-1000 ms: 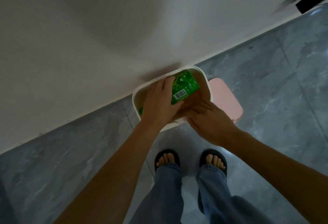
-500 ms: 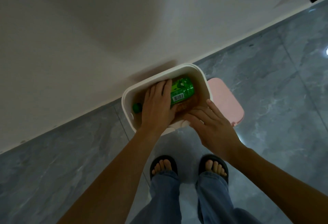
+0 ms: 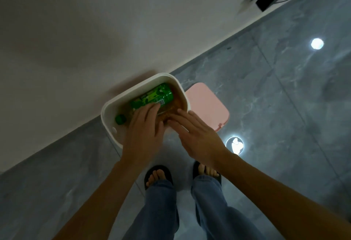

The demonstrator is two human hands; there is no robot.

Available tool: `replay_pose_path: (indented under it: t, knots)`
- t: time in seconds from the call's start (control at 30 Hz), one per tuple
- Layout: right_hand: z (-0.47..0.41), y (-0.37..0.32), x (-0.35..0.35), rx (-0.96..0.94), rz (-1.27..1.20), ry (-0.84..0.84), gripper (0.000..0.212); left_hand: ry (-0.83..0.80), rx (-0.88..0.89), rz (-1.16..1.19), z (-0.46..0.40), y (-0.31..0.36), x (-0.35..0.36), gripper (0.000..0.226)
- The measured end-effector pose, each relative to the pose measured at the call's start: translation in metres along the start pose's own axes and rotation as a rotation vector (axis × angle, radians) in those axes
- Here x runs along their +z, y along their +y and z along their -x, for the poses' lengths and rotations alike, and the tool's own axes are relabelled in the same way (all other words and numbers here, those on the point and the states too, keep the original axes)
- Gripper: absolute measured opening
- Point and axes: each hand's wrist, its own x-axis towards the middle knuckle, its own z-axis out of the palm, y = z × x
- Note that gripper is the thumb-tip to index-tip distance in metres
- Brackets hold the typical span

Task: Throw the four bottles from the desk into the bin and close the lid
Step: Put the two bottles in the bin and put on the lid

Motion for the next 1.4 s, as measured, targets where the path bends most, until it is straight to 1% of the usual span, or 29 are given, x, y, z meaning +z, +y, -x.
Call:
replay_pose_path:
  t: [0.07,0.13,0.17,0.23,0.27,0.33,0.43,0.5,0.6,0.7,0.77,0.8,0.97,1.07,1.17,1.3,1.4]
  knots:
    - [0.02,0.004,-0.002,0.058,-0.043,0.021,0.059,0.053,0.07,0.04,0.011,0.017,-0.004,0.036]
    - [0.043,0.012,-0.001,0.193,-0.085,0.054,0.059,0.065,0.18,0.097,0.02,0.036,-0.002,0.03]
    - [0.053,0.018,0.002,0.279,-0.101,0.073,0.056,0.036,0.234,0.12,0.025,0.046,0.003,0.031]
    - [0.07,0.035,0.013,0.441,-0.102,0.079,0.051,-0.074,0.301,0.117,0.03,0.063,0.025,0.035]
    - [0.075,0.046,0.021,0.509,-0.09,0.061,0.05,-0.139,0.304,0.093,0.031,0.067,0.042,0.038]
    - [0.079,0.066,0.04,0.602,-0.065,0.019,0.05,-0.243,0.254,0.055,0.026,0.068,0.08,0.049]
    - [0.071,0.094,0.071,0.668,-0.037,0.001,0.052,-0.317,0.2,-0.053,0.002,0.057,0.139,0.064]
    - [0.062,0.109,0.091,0.667,-0.009,0.01,0.05,-0.326,0.177,-0.15,-0.02,0.049,0.171,0.067]
    - [0.052,0.126,0.12,0.623,0.04,-0.008,0.041,-0.297,0.2,-0.311,-0.05,0.037,0.204,0.061]
    - [0.05,0.135,0.139,0.596,0.115,-0.008,0.025,-0.305,0.364,-0.424,-0.063,0.029,0.224,0.04]
    - [0.052,0.138,0.144,0.573,0.159,0.017,0.017,-0.327,0.459,-0.429,-0.065,0.025,0.231,0.027]
    - [0.054,0.139,0.144,0.553,0.168,0.028,0.015,-0.34,0.475,-0.417,-0.066,0.024,0.232,0.023]
    - [0.07,0.142,0.126,0.451,0.159,0.075,0.015,-0.358,0.484,-0.365,-0.063,0.028,0.227,0.016]
    - [0.08,0.137,0.099,0.37,0.142,0.182,0.014,-0.34,0.492,-0.305,-0.056,0.043,0.206,0.017]
    - [0.094,0.122,0.058,0.303,0.103,0.282,0.014,-0.312,0.474,-0.206,-0.042,0.065,0.165,0.025]
    - [0.106,0.092,-0.017,0.274,0.078,0.366,0.017,-0.277,0.466,-0.104,-0.018,0.101,0.097,0.026]
    - [0.105,0.062,-0.082,0.245,0.101,0.402,0.019,-0.217,0.412,-0.029,0.002,0.123,0.04,0.029]
